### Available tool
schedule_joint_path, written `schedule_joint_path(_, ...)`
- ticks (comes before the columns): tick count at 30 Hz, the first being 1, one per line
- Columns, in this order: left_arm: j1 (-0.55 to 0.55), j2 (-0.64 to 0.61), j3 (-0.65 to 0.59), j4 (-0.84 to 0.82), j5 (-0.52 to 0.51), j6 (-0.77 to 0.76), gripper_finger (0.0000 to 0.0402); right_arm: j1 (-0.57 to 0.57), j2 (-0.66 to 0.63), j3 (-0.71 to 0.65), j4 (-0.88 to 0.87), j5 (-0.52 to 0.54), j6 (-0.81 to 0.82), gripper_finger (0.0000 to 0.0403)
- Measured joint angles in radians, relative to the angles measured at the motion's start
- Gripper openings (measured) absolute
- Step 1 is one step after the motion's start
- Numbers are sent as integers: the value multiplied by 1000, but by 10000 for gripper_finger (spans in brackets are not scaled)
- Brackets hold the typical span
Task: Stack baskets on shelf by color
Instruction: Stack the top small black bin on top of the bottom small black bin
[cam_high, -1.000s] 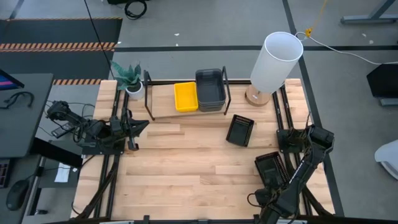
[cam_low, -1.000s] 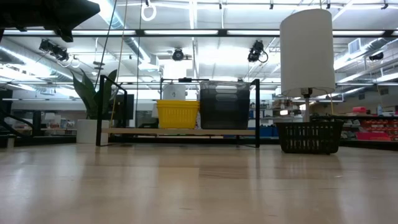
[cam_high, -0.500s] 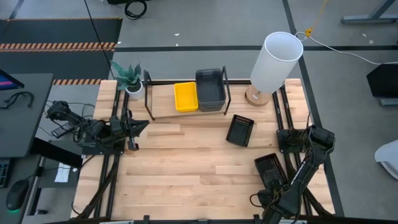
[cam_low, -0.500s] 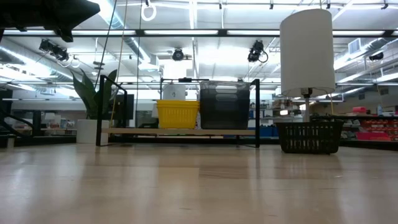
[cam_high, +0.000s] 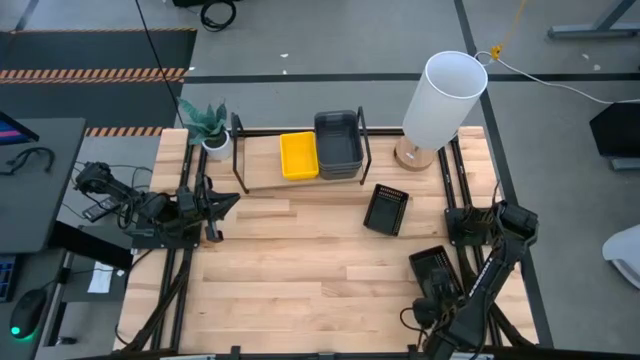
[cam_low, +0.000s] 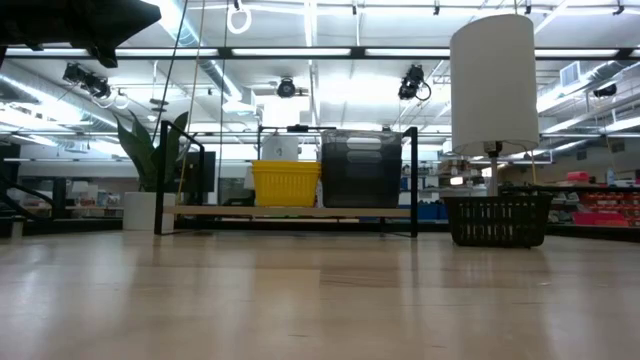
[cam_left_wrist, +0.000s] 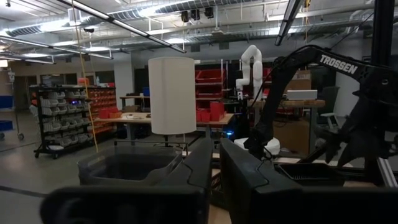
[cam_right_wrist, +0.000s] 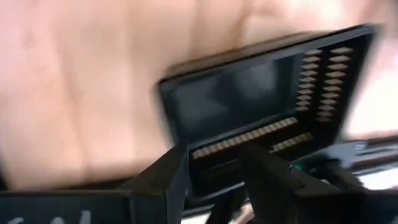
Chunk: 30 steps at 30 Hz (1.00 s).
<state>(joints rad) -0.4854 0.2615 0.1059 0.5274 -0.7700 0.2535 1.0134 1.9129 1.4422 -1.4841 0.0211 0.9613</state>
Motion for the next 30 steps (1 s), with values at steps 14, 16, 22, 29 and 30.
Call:
schedule_joint_path(14,0,0,0,0,0,0,37,-127,-1,-222,218,31,-207,117)
schedule_joint_path(16,0,0,0,0,0,0,40,-151,-1,-233,274,62,-264,113)
schedule_joint_path(22,0,0,0,0,0,0,36,-251,0,-239,385,160,-479,102)
schedule_joint_path(29,0,0,0,0,0,0,28,-362,0,-227,537,259,-684,101)
schedule_joint_path(30,0,0,0,0,0,0,28,-373,0,-219,562,273,-711,101)
